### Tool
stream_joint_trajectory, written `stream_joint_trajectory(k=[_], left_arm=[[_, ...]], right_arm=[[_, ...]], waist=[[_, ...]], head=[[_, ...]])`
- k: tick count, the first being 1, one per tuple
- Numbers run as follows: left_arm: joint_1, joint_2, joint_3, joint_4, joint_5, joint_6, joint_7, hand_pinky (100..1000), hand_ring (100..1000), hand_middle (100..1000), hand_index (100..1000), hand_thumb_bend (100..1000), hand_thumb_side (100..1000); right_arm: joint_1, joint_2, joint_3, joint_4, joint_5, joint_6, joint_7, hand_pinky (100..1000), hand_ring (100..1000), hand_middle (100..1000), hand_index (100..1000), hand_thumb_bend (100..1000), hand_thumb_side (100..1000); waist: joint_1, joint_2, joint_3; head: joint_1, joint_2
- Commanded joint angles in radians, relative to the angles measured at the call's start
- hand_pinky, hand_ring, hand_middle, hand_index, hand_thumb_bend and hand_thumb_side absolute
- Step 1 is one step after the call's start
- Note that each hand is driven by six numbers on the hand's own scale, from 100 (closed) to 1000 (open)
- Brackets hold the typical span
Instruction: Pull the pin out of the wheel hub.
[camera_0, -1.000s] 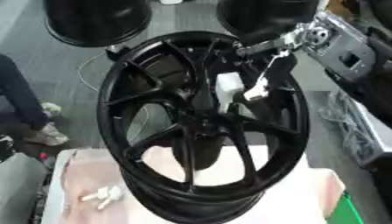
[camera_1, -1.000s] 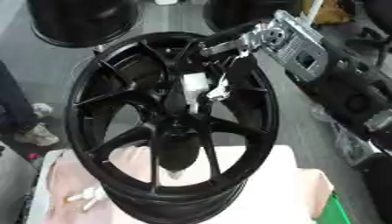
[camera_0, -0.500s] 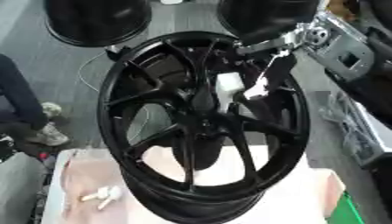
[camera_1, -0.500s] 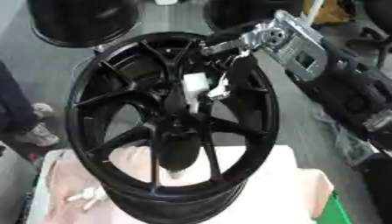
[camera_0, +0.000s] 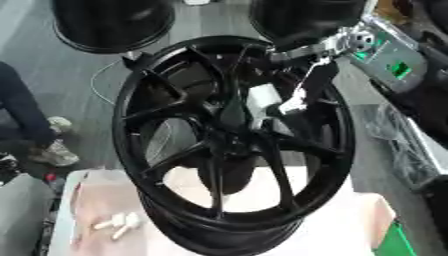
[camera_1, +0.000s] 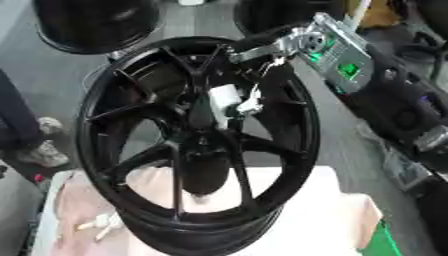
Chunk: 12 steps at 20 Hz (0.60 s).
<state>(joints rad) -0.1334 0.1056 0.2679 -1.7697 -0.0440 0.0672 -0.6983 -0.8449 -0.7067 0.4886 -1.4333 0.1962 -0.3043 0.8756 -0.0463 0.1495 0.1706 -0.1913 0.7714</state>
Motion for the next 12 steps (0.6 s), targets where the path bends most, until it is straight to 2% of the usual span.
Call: stream_joint_trajectory(k=[1, 12], left_arm=[[-0.012, 0.012, -0.003, -0.014, 0.006, 0.000, -0.003, 748, 520, 645, 768, 100, 1000], [-0.012, 0.012, -0.003, -0.014, 0.004, 0.001, -0.003, 748, 520, 646, 768, 100, 1000]], right_arm=[[-0.020, -0.010, -0.007, 0.001, -0.006, -0.033, 0.031, 241, 315, 558, 682, 255, 464], [0.002, -0.033, -0.036, -0.026, -0.011, -0.027, 0.030, 170, 281, 478, 602, 158, 346]], waist=[[0.002, -0.013, 0.001], [0.000, -0.012, 0.002]], head=[[-0.002, -0.001], [-0.001, -0.001]])
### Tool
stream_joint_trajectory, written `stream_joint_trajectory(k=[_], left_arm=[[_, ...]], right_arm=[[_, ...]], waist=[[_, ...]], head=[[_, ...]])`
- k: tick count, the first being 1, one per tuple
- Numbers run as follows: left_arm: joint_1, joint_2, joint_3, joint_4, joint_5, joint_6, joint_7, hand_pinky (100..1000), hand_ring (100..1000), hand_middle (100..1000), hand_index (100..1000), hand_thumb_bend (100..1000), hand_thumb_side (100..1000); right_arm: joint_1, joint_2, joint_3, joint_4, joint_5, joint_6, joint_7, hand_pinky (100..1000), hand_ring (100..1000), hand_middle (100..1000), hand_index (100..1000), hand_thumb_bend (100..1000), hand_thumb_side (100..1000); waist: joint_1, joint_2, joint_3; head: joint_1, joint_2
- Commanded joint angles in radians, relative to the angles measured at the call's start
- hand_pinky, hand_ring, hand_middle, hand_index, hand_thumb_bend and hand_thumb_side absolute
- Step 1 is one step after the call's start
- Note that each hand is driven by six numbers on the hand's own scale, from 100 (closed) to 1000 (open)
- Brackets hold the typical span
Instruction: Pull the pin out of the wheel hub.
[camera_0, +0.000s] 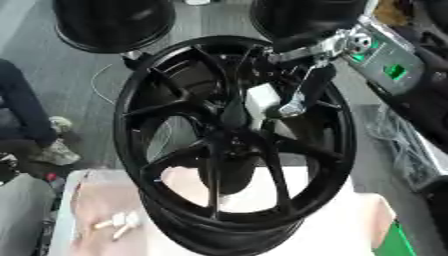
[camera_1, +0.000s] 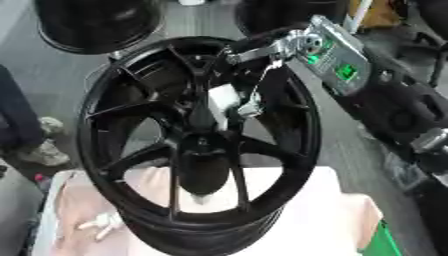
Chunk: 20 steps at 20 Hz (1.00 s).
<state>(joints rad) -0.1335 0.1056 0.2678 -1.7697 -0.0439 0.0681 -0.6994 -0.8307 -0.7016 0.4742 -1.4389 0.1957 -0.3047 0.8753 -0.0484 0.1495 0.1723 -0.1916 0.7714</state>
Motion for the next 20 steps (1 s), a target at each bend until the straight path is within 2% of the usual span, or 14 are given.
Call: stream_joint_trajectory(k=[1, 6, 10, 16, 20], left_arm=[[-0.011, 0.013, -0.003, -0.013, 0.004, 0.001, -0.002, 748, 520, 646, 768, 100, 1000], [-0.011, 0.014, -0.002, -0.013, 0.004, 0.002, 0.000, 748, 520, 646, 768, 100, 1000], [-0.008, 0.017, 0.001, -0.012, 0.005, 0.006, 0.001, 749, 521, 646, 768, 100, 1000], [0.001, 0.026, 0.006, -0.006, 0.003, 0.013, 0.004, 749, 521, 646, 768, 102, 1000], [0.008, 0.034, 0.009, -0.002, 0.003, 0.020, 0.002, 749, 521, 647, 768, 104, 1000]], right_arm=[[-0.012, -0.040, -0.025, -0.022, -0.012, -0.024, 0.029, 167, 281, 476, 599, 155, 343], [-0.019, -0.059, -0.050, -0.040, -0.032, -0.017, 0.012, 158, 281, 469, 593, 129, 323], [-0.039, -0.085, -0.092, -0.053, -0.084, 0.000, -0.011, 151, 281, 465, 590, 111, 311], [-0.107, -0.104, -0.180, -0.022, -0.154, 0.040, -0.062, 144, 279, 465, 591, 100, 286], [-0.164, -0.101, -0.249, 0.029, -0.147, 0.059, -0.111, 147, 282, 468, 594, 100, 257]], waist=[[0.002, -0.012, 0.000], [0.001, -0.014, -0.003], [-0.002, -0.020, -0.012], [-0.009, -0.035, -0.030], [-0.016, -0.049, -0.043]], head=[[0.000, -0.001], [0.003, -0.001], [0.009, -0.001], [0.018, -0.001], [0.021, -0.001]])
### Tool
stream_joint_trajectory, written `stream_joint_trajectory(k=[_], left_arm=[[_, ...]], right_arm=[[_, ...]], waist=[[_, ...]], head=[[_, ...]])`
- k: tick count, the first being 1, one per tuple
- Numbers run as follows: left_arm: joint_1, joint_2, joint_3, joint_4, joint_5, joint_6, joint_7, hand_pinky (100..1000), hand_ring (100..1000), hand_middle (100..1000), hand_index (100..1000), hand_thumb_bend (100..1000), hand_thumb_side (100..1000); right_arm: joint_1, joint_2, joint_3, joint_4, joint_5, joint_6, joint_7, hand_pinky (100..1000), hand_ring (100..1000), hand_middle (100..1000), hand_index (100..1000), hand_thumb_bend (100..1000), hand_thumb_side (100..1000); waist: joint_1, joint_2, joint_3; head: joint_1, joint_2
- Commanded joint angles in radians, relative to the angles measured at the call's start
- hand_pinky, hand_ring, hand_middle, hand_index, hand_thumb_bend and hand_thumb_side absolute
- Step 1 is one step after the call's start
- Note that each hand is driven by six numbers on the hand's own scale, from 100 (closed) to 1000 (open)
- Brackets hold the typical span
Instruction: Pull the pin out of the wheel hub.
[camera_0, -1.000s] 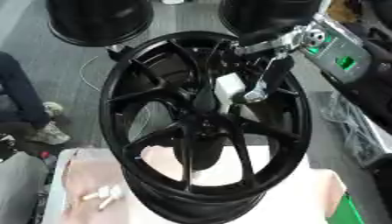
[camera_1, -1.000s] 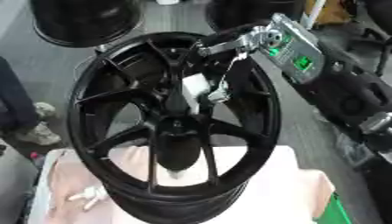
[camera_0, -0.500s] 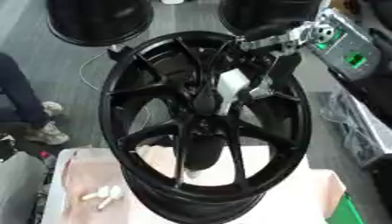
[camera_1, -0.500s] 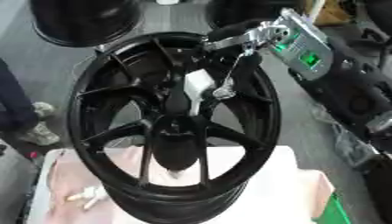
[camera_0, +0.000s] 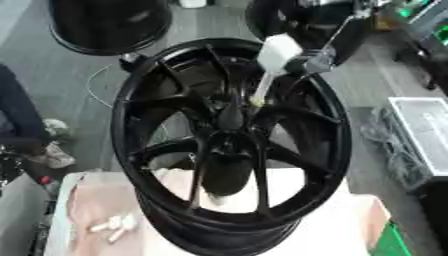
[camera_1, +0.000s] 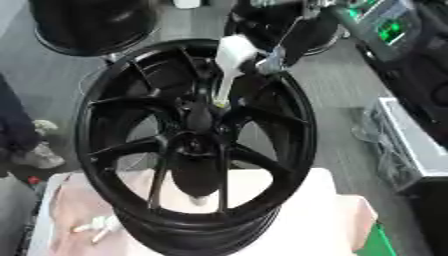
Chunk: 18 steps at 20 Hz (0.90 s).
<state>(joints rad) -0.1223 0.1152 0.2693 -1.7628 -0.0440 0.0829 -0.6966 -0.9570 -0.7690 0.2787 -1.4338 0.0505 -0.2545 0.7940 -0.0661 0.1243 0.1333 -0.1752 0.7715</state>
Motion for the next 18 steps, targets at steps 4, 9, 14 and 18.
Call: stream_joint_trajectory(k=[4, 9, 14, 18], left_arm=[[0.005, 0.032, 0.015, -0.008, 0.002, 0.014, 0.004, 749, 522, 647, 768, 106, 1000], [0.013, 0.034, 0.029, -0.011, -0.005, 0.025, 0.017, 750, 522, 647, 768, 108, 1000], [0.008, 0.028, 0.044, -0.019, -0.010, 0.031, 0.033, 749, 522, 647, 768, 107, 1000], [0.006, 0.025, 0.048, -0.024, -0.014, 0.028, 0.039, 749, 522, 648, 768, 104, 1000]], right_arm=[[-0.043, -0.087, -0.142, 0.082, 0.020, 0.007, -0.115, 162, 290, 471, 597, 100, 232], [0.112, -0.231, -0.323, 0.165, 0.009, 0.017, -0.360, 241, 339, 474, 604, 100, 203], [0.414, -0.338, -0.512, 0.349, -0.025, 0.042, -0.757, 279, 348, 469, 609, 100, 187], [0.617, -0.313, -0.561, 0.568, -0.051, 0.071, -1.055, 287, 356, 480, 624, 100, 175]], waist=[[-0.010, -0.037, -0.029], [-0.019, -0.040, -0.058], [-0.017, -0.021, -0.073], [-0.012, -0.005, -0.077]], head=[[0.007, -0.001], [0.001, -0.001], [-0.009, -0.001], [-0.019, -0.001]])
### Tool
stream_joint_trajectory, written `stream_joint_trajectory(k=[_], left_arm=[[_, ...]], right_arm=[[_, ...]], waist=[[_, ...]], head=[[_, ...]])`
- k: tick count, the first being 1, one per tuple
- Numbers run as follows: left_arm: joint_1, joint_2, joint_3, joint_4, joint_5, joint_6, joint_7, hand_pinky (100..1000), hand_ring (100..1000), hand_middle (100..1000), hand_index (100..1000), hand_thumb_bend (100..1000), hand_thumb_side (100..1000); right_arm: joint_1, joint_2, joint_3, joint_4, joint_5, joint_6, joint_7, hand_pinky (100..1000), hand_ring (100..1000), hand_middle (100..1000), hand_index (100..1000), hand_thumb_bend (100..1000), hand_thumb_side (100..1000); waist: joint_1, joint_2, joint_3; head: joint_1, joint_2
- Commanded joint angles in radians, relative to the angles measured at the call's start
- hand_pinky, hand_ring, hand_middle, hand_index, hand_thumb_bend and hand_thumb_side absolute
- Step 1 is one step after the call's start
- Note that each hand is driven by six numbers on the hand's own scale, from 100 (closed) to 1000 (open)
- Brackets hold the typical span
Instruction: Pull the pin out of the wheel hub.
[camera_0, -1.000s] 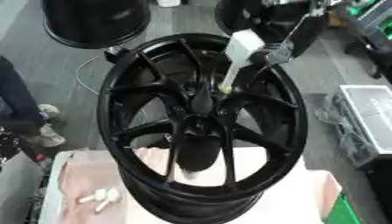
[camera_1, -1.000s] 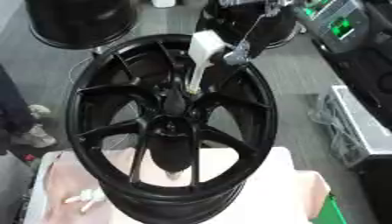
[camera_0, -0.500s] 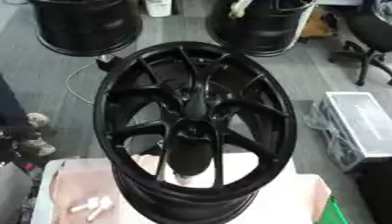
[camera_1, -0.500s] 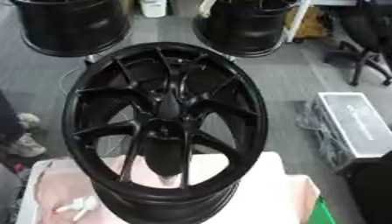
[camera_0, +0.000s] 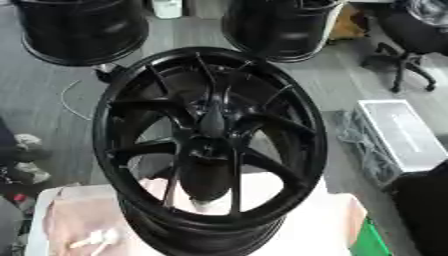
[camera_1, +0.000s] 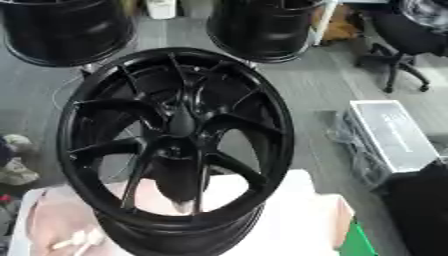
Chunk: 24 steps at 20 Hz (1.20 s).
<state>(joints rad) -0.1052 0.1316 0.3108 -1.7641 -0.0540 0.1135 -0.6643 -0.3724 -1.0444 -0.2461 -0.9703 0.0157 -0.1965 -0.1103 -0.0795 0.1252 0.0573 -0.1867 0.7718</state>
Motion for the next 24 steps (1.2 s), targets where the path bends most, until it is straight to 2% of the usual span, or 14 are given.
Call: stream_joint_trajectory(k=[1, 3, 4, 5, 6, 7, 8, 9, 10, 11, 12, 14, 17, 24], left_arm=[[-0.012, 0.008, 0.006, -0.022, -0.005, -0.003, 0.007, 749, 522, 648, 768, 104, 1000], [-0.016, 0.005, 0.006, -0.025, -0.001, -0.008, 0.007, 749, 522, 648, 768, 104, 1000], [-0.017, 0.004, 0.005, -0.026, 0.000, -0.009, 0.007, 749, 522, 648, 768, 102, 1000], [-0.018, 0.002, 0.005, -0.025, 0.000, -0.011, 0.006, 749, 522, 648, 768, 102, 1000], [-0.019, 0.000, 0.004, -0.024, 0.000, -0.013, 0.006, 749, 522, 648, 768, 102, 1000], [-0.019, -0.002, 0.003, -0.024, 0.000, -0.014, 0.005, 749, 522, 648, 768, 102, 1000], [-0.020, -0.005, 0.002, -0.023, 0.000, -0.015, 0.004, 750, 522, 648, 768, 102, 1000], [-0.020, -0.008, 0.001, -0.022, -0.001, -0.015, 0.003, 750, 522, 648, 768, 102, 1000], [-0.021, -0.011, 0.000, -0.021, -0.002, -0.015, 0.001, 750, 522, 647, 767, 102, 1000], [-0.022, -0.013, -0.002, -0.021, -0.002, -0.016, -0.001, 750, 522, 648, 768, 102, 1000], [-0.023, -0.014, -0.003, -0.022, -0.001, -0.018, -0.003, 750, 522, 648, 767, 102, 1000], [-0.025, -0.017, -0.002, -0.023, 0.002, -0.019, -0.003, 750, 522, 648, 767, 102, 1000], [-0.027, -0.022, -0.003, -0.022, 0.002, -0.019, -0.004, 751, 523, 648, 767, 102, 1000], [-0.029, -0.027, -0.004, -0.022, 0.004, -0.017, -0.006, 751, 522, 648, 767, 103, 1000]], right_arm=[[0.052, -0.032, -0.030, 0.143, -0.018, 0.011, -0.198, 287, 356, 480, 624, 100, 175], [0.129, 0.026, -0.026, 0.318, -0.098, 0.053, -0.313, 299, 370, 511, 659, 100, 223], [0.155, 0.050, -0.009, 0.396, -0.159, 0.056, -0.358, 316, 387, 552, 692, 100, 252], [0.178, 0.081, 0.018, 0.482, -0.232, 0.068, -0.381, 341, 418, 650, 773, 100, 327], [0.192, 0.106, 0.050, 0.559, -0.308, 0.078, -0.377, 347, 424, 668, 788, 100, 344], [0.201, 0.138, 0.082, 0.629, -0.384, 0.091, -0.348, 383, 462, 782, 880, 130, 452], [0.209, 0.179, 0.111, 0.697, -0.462, 0.114, -0.297, 405, 473, 873, 940, 222, 560], [0.215, 0.213, 0.137, 0.752, -0.530, 0.131, -0.249, 409, 474, 903, 951, 254, 586], [0.221, 0.240, 0.158, 0.794, -0.585, 0.141, -0.215, 405, 469, 921, 961, 218, 173], [0.227, 0.269, 0.176, 0.826, -0.629, 0.147, -0.195, 407, 468, 934, 973, 269, 620], [0.233, 0.301, 0.193, 0.851, -0.662, 0.149, -0.189, 403, 463, 930, 972, 269, 627], [0.242, 0.356, 0.210, 0.874, -0.709, 0.140, -0.193, 404, 459, 924, 962, 272, 635], [0.254, 0.428, 0.232, 0.886, -0.726, 0.135, -0.171, 416, 460, 913, 948, 263, 627], [0.270, 0.531, 0.244, 0.880, -0.666, 0.099, -0.095, 431, 462, 872, 924, 239, 595]], waist=[[0.002, -0.004, 0.000], [0.008, 0.003, 0.005], [0.010, 0.006, 0.009], [0.013, 0.008, 0.014], [0.015, 0.010, 0.019], [0.017, 0.012, 0.023], [0.019, 0.014, 0.027], [0.021, 0.016, 0.030], [0.023, 0.018, 0.033], [0.025, 0.019, 0.036], [0.028, 0.021, 0.038], [0.030, 0.023, 0.042], [0.034, 0.027, 0.047], [0.039, 0.026, 0.049]], head=[[-0.009, -0.002], [-0.022, -0.002], [-0.027, -0.002], [-0.032, -0.002], [-0.039, -0.002], [-0.045, -0.002], [-0.053, -0.002], [-0.059, -0.002], [-0.063, -0.002], [-0.066, -0.002], [-0.069, -0.002], [-0.072, -0.002], [-0.074, -0.002], [-0.077, -0.002]])
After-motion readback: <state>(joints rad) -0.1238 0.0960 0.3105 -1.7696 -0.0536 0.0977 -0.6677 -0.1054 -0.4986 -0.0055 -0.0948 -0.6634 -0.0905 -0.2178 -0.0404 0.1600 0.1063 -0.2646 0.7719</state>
